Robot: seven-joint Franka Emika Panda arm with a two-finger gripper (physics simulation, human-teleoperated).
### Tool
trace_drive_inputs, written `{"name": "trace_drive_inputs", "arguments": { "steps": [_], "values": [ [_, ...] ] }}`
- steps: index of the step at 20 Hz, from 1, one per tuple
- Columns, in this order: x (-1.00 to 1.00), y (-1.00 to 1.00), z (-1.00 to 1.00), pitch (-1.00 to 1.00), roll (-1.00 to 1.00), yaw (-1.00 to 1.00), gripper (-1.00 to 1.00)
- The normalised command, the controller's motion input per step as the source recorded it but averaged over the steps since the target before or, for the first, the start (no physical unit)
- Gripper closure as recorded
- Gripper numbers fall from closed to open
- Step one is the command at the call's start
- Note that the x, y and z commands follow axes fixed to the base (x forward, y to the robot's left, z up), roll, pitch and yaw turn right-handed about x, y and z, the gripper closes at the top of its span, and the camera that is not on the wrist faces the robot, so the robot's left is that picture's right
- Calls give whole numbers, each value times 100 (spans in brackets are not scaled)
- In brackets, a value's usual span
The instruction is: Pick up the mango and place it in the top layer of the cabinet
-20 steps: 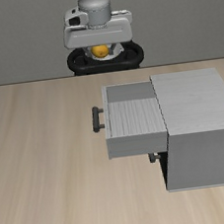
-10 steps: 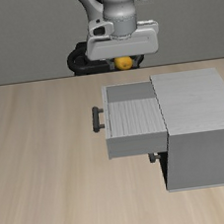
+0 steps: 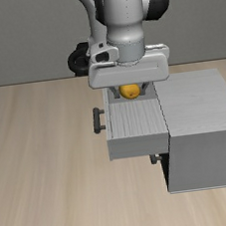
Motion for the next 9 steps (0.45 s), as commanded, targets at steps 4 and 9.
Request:
{"name": "trace_drive_inputs", "arguments": {
  "steps": [4, 9],
  "values": [
    [0, 0, 0, 0, 0, 0, -100],
    [0, 0, 0, 0, 0, 0, -100]
  ]
}}
